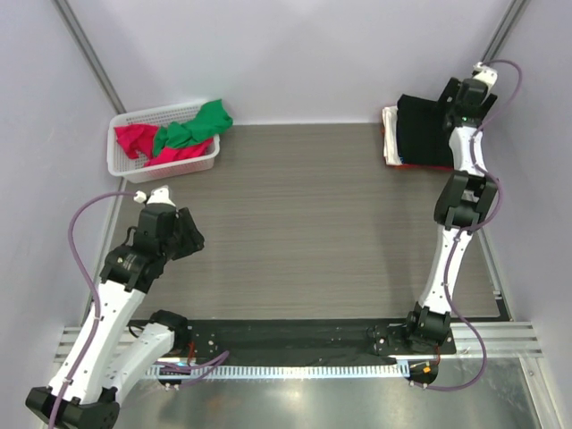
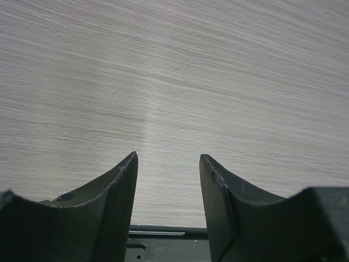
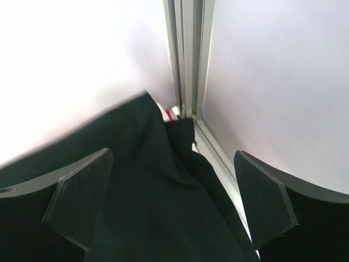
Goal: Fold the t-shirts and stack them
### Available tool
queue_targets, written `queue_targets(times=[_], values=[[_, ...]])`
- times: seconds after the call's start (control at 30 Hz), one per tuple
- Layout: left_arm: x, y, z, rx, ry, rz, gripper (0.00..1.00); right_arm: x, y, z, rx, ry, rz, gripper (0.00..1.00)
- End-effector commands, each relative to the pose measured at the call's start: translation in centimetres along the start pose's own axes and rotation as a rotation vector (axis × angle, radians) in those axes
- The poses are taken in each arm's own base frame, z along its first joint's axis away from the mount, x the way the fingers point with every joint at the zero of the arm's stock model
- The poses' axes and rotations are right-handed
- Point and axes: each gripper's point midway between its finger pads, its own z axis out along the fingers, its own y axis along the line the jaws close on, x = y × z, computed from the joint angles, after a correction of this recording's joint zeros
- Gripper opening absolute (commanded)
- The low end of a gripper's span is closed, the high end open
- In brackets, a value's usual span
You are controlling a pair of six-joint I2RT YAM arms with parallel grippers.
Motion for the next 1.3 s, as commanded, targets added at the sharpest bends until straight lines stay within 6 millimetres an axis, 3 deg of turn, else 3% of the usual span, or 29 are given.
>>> queue_targets(times=[0.0, 0.07, 0.3, 0.37, 0.4, 0.43, 0.47, 0.5, 0.57, 0.63, 0.67, 0.7, 0.77, 1.0, 1.07, 1.2, 1.23, 1.27], values=[[-1.4, -0.1, -0.8, 0.01, -0.071, -0.015, 0.51, -12.5, 1.1, -5.9, -0.058, -0.229, 0.13, 1.0], [-1.5, -0.1, -1.0, 0.017, -0.079, -0.016, 0.51, -13.0, 2.7, -7.2, -0.151, -0.212, 0.161, 1.0], [-1.7, -0.2, -1.6, 0.035, -0.1, -0.018, 0.51, -6.3, 7.9, -7.2, -0.393, -0.032, 0.263, 0.95], [-1.8, -0.2, -1.6, 0.033, -0.103, -0.019, 0.51, -5.2, 9.2, -6.9, -0.43, -0.006, 0.271, 0.94], [-1.8, -0.2, -1.6, 0.034, -0.104, -0.018, 0.51, -5.8, 9.9, -6.9, -0.45, -0.022, 0.27, 0.93], [-1.8, -0.1, -1.6, 0.032, -0.103, -0.021, 0.51, -4.4, 11.1, -6.3, -0.472, -0.001, 0.262, 0.93], [-1.7, -0.1, -1.6, 0.031, -0.104, -0.021, 0.51, -4.3, 11.6, -6.1, -0.481, -0.007, 0.248, 0.93], [-1.8, -0.1, -1.7, 0.032, -0.107, -0.02, 0.51, -5.6, 12.3, -6.2, -0.497, -0.04, 0.242, 0.93], [-1.8, -0.1, -1.6, 0.03, -0.108, -0.023, 0.51, -4.0, 13.6, -5.3, -0.517, -0.021, 0.235, 0.93], [-1.9, 0.1, -1.6, 0.024, -0.111, -0.027, 0.51, -4.7, 14.8, -5.1, -0.543, -0.049, 0.238, 0.93], [-1.9, 0.1, -1.6, 0.023, -0.108, -0.027, 0.51, -3.1, 15.8, -4.6, -0.559, -0.028, 0.243, 0.93], [-1.9, 0.1, -1.6, 0.022, -0.111, -0.03, 0.51, -4.0, 16.3, -4.6, -0.577, -0.066, 0.252, 0.93], [-2.0, 0.2, -1.6, 0.022, -0.112, -0.031, 0.51, -2.7, 17.5, -4.0, -0.618, -0.076, 0.268, 0.93], [-1.9, 0.4, -1.3, 0.011, -0.104, -0.034, 0.51, -1.0, 20.0, -2.6, -0.665, -0.14, 0.286, 0.93], [-2.0, 0.4, -1.3, 0.01, -0.106, -0.038, 0.51, -1.4, 20.3, -2.7, -0.663, -0.162, 0.276, 0.93], [-2.1, 0.4, -1.5, 0.013, -0.11, -0.039, 0.51, -5.8, 20.8, -4.8, -0.674, -0.246, 0.253, 0.95], [-2.1, 0.4, -1.6, 0.017, -0.114, -0.04, 0.52, -9.5, 21.0, -6.8, -0.689, -0.308, 0.257, 0.96], [-2.1, 0.3, -1.6, 0.02, -0.115, -0.041, 0.52, -11.4, 21.0, -7.9, -0.696, -0.341, 0.264, 0.98]])
